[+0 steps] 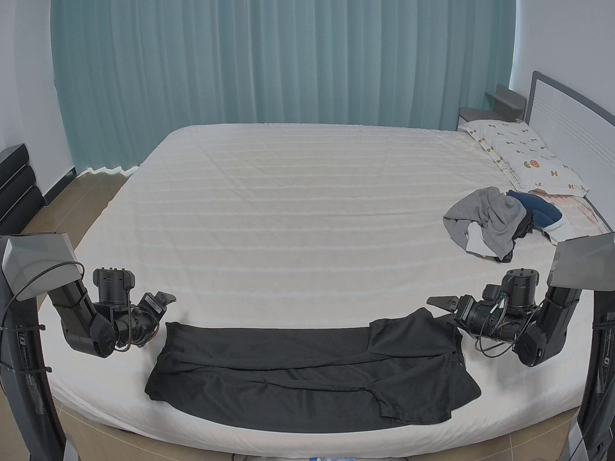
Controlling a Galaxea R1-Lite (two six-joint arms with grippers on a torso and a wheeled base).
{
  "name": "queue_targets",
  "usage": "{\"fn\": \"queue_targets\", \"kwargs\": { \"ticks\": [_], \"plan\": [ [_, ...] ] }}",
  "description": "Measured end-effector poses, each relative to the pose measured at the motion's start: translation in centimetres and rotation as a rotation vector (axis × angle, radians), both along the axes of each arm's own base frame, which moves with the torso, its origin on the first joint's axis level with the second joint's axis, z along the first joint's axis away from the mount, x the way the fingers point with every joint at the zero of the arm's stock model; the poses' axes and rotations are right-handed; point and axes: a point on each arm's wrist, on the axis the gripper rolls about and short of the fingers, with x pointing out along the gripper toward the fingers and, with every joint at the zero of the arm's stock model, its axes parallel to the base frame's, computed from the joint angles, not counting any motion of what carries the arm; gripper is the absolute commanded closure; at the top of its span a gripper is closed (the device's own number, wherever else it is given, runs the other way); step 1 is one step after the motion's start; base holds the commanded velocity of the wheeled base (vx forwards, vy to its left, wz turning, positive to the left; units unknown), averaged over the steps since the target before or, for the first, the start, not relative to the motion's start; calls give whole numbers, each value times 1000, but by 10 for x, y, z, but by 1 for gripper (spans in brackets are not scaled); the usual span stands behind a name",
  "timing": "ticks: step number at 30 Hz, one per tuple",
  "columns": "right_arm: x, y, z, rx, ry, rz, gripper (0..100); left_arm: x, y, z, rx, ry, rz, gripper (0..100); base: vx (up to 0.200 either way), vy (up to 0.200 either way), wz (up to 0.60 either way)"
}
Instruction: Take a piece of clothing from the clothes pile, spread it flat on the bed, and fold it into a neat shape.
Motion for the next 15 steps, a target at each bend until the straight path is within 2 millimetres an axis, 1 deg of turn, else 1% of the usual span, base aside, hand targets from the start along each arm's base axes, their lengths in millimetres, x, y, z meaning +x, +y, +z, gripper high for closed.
{"fn": "queue_targets", "kwargs": {
  "ticks": [5,6,10,15],
  "plan": [
    [-3,-3,-12,-51,7,36,0,-1,0,0,1,1,1,0,0,0,0],
    [-3,-3,-14,-59,9,41,100,-1,0,0,0,2,0,0,0,0,0],
    [-6,-3,-23,-79,30,57,100,-1,0,0,1,4,0,0,0,0,0],
    [-12,-5,-28,-106,46,69,100,-2,0,0,1,5,0,0,0,0,0]
  ]
}}
